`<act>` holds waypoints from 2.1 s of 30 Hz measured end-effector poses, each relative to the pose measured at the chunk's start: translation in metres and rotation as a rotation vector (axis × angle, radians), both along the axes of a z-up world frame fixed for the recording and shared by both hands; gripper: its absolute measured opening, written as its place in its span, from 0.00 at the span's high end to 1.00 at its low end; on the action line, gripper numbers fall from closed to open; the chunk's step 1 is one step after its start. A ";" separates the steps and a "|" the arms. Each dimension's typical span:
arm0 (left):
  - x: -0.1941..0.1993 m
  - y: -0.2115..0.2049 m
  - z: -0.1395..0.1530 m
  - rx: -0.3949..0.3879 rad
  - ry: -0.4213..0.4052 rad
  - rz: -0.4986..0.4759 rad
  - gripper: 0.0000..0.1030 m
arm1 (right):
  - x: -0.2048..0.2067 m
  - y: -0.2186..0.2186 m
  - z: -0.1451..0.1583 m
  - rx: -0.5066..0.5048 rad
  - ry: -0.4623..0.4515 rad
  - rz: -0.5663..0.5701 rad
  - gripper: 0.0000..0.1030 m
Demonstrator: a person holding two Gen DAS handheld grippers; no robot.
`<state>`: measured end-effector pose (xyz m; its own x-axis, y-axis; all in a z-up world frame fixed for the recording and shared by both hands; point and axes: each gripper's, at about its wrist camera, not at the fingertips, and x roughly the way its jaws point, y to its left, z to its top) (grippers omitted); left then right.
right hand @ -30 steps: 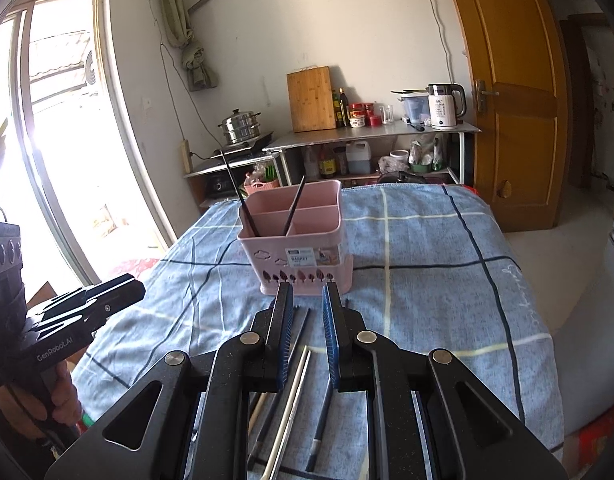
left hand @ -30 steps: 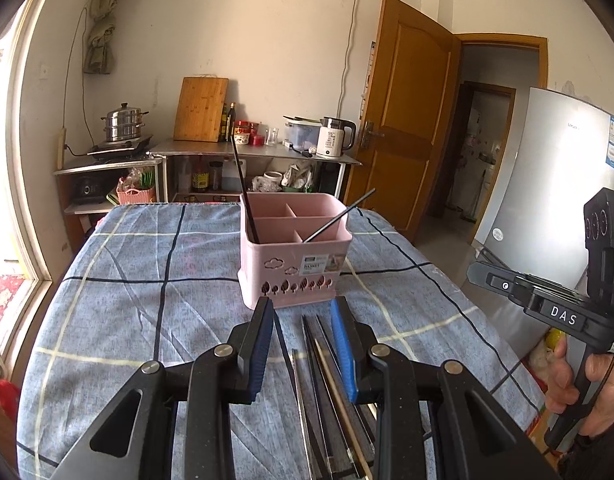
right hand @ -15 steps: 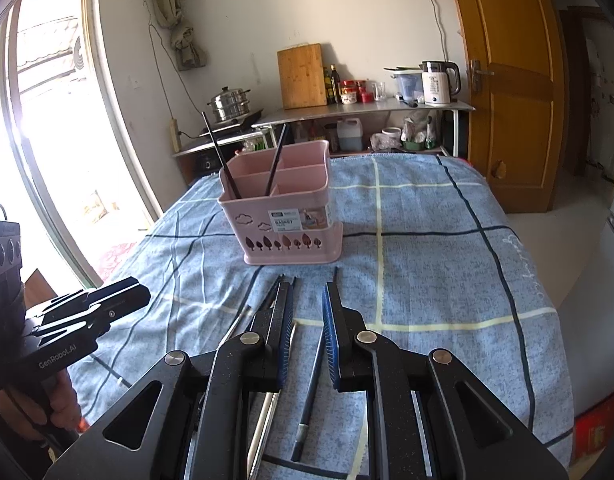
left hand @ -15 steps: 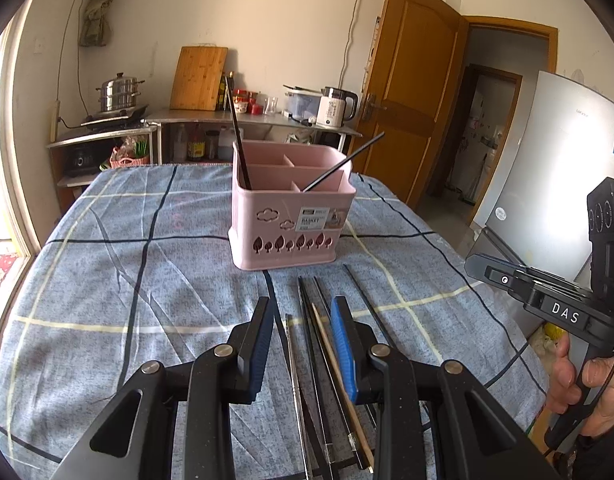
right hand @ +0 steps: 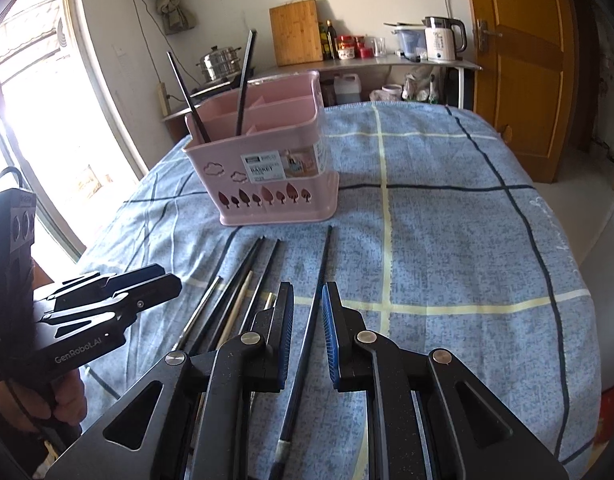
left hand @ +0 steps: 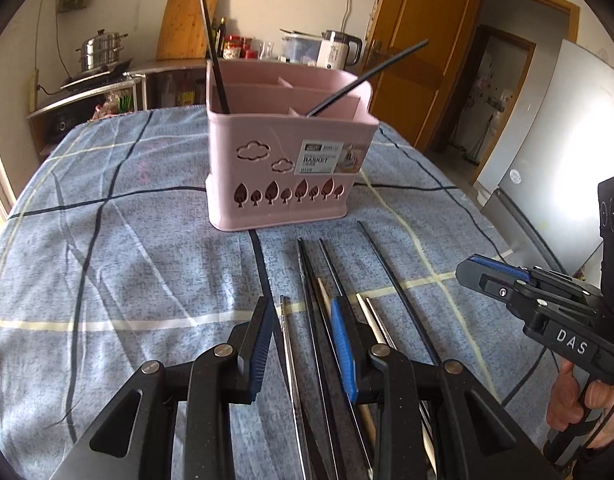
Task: Organize utensils
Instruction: 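Move both open tools back down to the remaining chopsticks, then close the left tool on a chopstick while the right tool grasps another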
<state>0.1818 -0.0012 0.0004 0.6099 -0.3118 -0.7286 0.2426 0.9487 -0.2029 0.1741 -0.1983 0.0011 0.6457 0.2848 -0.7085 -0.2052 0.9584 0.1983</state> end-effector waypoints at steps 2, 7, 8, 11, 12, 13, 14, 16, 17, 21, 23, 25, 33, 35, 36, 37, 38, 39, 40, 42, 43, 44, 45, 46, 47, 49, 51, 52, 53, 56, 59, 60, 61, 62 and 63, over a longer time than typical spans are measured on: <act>0.010 -0.003 -0.007 0.009 0.019 -0.007 0.71 | 0.005 0.001 -0.005 -0.004 0.013 0.002 0.85; 0.029 -0.009 -0.021 0.035 0.058 -0.009 0.71 | 0.017 0.003 -0.017 -0.009 0.040 0.007 0.85; 0.031 -0.010 -0.023 0.037 0.063 -0.010 0.71 | 0.019 0.003 -0.018 -0.010 0.044 0.008 0.85; 0.036 -0.014 -0.028 0.053 0.075 -0.016 0.71 | 0.024 0.004 -0.023 -0.009 0.057 0.011 0.85; 0.037 -0.015 -0.029 0.057 0.078 -0.018 0.71 | 0.026 0.004 -0.024 -0.009 0.060 0.012 0.85; 0.039 -0.016 -0.030 0.062 0.080 -0.019 0.71 | 0.028 0.005 -0.025 -0.009 0.063 0.013 0.85; 0.041 -0.018 -0.032 0.070 0.084 -0.021 0.71 | 0.030 0.005 -0.026 -0.009 0.067 0.014 0.85; 0.045 -0.020 -0.036 0.089 0.090 -0.024 0.71 | 0.033 0.006 -0.028 -0.008 0.072 0.016 0.85; 0.046 -0.021 -0.037 0.093 0.090 -0.026 0.72 | 0.035 0.006 -0.030 -0.008 0.075 0.017 0.85; 0.048 -0.027 -0.039 0.132 0.076 -0.033 0.76 | 0.041 0.007 -0.034 -0.010 0.087 0.021 0.85; 0.051 -0.028 -0.039 0.136 0.075 -0.032 0.79 | 0.045 0.009 -0.036 -0.015 0.095 0.022 0.85; 0.052 -0.027 -0.039 0.128 0.078 -0.030 0.80 | 0.048 0.011 -0.037 -0.019 0.098 0.025 0.85; 0.073 -0.024 -0.035 0.118 0.108 -0.035 0.80 | 0.065 0.014 -0.048 -0.039 0.142 0.016 0.85; 0.074 -0.025 -0.035 0.115 0.114 -0.028 0.81 | 0.068 0.014 -0.050 -0.040 0.152 0.013 0.85; 0.075 -0.026 -0.035 0.118 0.114 -0.024 0.81 | 0.070 0.015 -0.050 -0.045 0.152 0.012 0.85; 0.075 -0.028 -0.036 0.126 0.111 -0.021 0.84 | 0.071 0.016 -0.050 -0.050 0.153 0.012 0.85; 0.075 -0.030 -0.037 0.133 0.107 -0.018 0.85 | 0.072 0.017 -0.050 -0.057 0.153 0.013 0.85; 0.075 -0.032 -0.037 0.137 0.104 -0.015 0.86 | 0.074 0.018 -0.050 -0.063 0.154 0.013 0.85; 0.075 -0.032 -0.037 0.139 0.102 -0.012 0.88 | 0.075 0.019 -0.051 -0.065 0.155 0.012 0.85; 0.076 -0.032 -0.038 0.138 0.101 -0.006 0.92 | 0.077 0.022 -0.051 -0.082 0.153 0.008 0.91; 0.077 -0.032 -0.037 0.134 0.103 -0.004 0.93 | 0.078 0.022 -0.051 -0.087 0.154 0.007 0.93; 0.078 -0.033 -0.038 0.132 0.105 -0.002 0.94 | 0.079 0.022 -0.051 -0.085 0.157 0.007 0.93; 0.079 -0.032 -0.037 0.128 0.107 0.000 0.94 | 0.080 0.021 -0.051 -0.078 0.162 0.007 0.93; 0.079 -0.032 -0.037 0.122 0.110 0.003 0.95 | 0.081 0.021 -0.050 -0.076 0.163 0.007 0.93; 0.080 -0.030 -0.036 0.108 0.114 0.006 0.95 | 0.081 0.020 -0.050 -0.073 0.166 0.008 0.93; 0.080 -0.027 -0.031 0.072 0.113 0.009 0.96 | 0.081 0.018 -0.047 -0.058 0.165 0.007 0.94; 0.076 -0.024 -0.024 0.053 0.098 0.011 0.96 | 0.078 0.016 -0.041 -0.047 0.151 0.007 0.94; 0.075 -0.023 -0.018 0.039 0.087 0.010 0.96 | 0.076 0.016 -0.038 -0.045 0.144 0.007 0.94; 0.072 -0.022 -0.014 0.030 0.078 0.009 0.96 | 0.075 0.015 -0.034 -0.042 0.137 0.008 0.94; 0.065 -0.020 0.004 0.003 0.047 0.004 0.96 | 0.069 0.013 -0.019 -0.030 0.105 0.013 0.94; 0.058 -0.019 0.025 -0.016 0.011 -0.001 0.96 | 0.064 0.009 -0.003 -0.010 0.076 0.012 0.95; 0.056 -0.017 0.032 -0.021 -0.001 -0.002 0.96 | 0.061 0.008 0.005 -0.004 0.060 0.012 0.95; 0.054 -0.016 0.039 -0.029 -0.013 -0.002 0.96 | 0.061 0.008 0.010 -0.002 0.050 0.011 0.95; 0.052 -0.015 0.045 -0.036 -0.024 -0.003 0.96 | 0.061 0.007 0.016 0.003 0.037 0.010 0.95; 0.050 -0.013 0.054 -0.042 -0.040 -0.004 0.96 | 0.059 0.005 0.025 0.009 0.019 0.007 0.95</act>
<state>0.2315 -0.0142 0.0545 0.6370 -0.3440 -0.6899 0.2549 0.9386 -0.2327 0.2326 -0.1928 0.0258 0.6298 0.2961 -0.7181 -0.2083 0.9550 0.2110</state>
